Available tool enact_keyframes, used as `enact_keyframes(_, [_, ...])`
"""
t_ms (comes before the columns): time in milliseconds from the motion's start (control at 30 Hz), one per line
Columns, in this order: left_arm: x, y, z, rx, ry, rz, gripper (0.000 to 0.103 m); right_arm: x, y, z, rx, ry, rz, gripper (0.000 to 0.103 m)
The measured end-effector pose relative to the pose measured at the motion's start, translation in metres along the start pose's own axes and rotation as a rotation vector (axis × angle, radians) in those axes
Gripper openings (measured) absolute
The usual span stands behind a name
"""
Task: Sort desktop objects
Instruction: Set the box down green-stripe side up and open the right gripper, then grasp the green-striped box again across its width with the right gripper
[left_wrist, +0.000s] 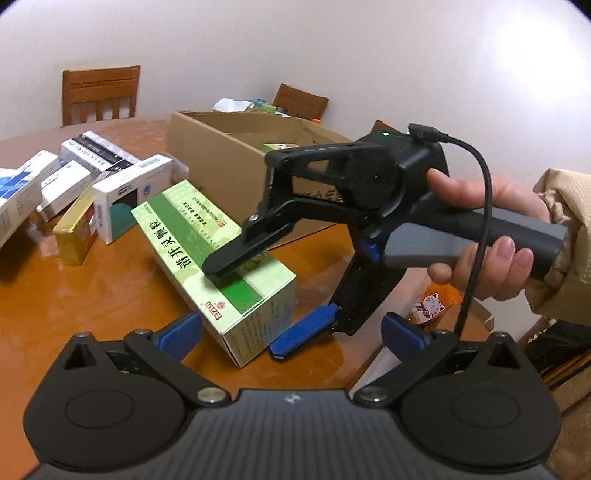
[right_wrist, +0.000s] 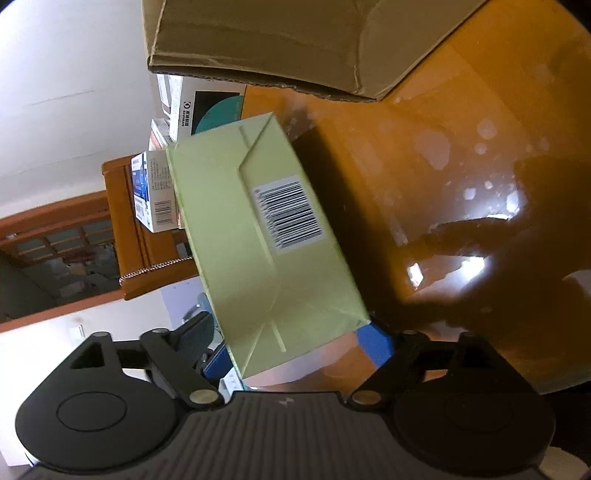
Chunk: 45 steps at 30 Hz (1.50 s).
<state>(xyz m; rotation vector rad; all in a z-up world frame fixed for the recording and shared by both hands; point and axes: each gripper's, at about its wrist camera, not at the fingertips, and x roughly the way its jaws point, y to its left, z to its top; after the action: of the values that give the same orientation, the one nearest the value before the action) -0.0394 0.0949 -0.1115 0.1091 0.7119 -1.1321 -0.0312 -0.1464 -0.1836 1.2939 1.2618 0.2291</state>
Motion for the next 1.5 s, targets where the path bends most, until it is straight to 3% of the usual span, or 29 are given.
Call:
enact_keyframes(167, [0.006,-0.004,0.002,0.009,0.009,-0.014,0.103,-0.012,0.009,-0.006,-0.070,-0.014,-0.066,0.089])
enact_keyframes(233, [0.008,-0.004,0.002,0.006,0.013,-0.013,0.103,-0.024,0.019,-0.011,-0.130,-0.046,-0.131,0.089])
enact_keyframes(367, [0.007,-0.006,0.002,0.018,0.014,0.001,0.103,-0.049,0.047,-0.021,-0.320,-0.153,-0.286,0.090])
enact_keyframes(500, [0.001,-0.011,-0.003,0.039,0.020,0.038,0.103,-0.056,0.083,-0.036,-0.551,-0.259,-0.453,0.098])
enact_keyframes(633, [-0.008,-0.013,-0.008,0.057,0.026,0.070,0.103,-0.029,0.104,-0.046,-0.701,-0.279,-0.559,0.099])
enact_keyframes(933, [-0.037,-0.007,-0.024,0.027,-0.003,0.109,0.103,0.044,0.123,-0.048,-0.849,-0.325,-0.785,0.098])
enact_keyframes(967, [-0.040,-0.005,-0.025,0.023,-0.010,0.110,0.103,0.041,0.121,-0.046,-0.827,-0.309,-0.764,0.092])
enact_keyframes(1000, [-0.043,-0.004,-0.026,0.018,-0.016,0.113,0.103,0.039,0.119,-0.043,-0.800,-0.290,-0.738,0.075])
enact_keyframes(1067, [-0.048,-0.001,-0.029,0.013,-0.025,0.121,0.103,0.034,0.114,-0.036,-0.739,-0.269,-0.719,0.068])
enact_keyframes(1133, [-0.053,0.001,-0.030,0.007,-0.034,0.127,0.103,0.027,0.109,-0.029,-0.672,-0.251,-0.667,0.068])
enact_keyframes(1333, [-0.061,0.002,-0.032,0.004,-0.041,0.139,0.103,0.017,0.096,-0.014,-0.467,-0.162,-0.385,0.064])
enact_keyframes(1500, [-0.065,0.002,-0.031,0.015,-0.038,0.144,0.103,0.015,0.071,-0.008,-0.314,-0.136,-0.224,0.063])
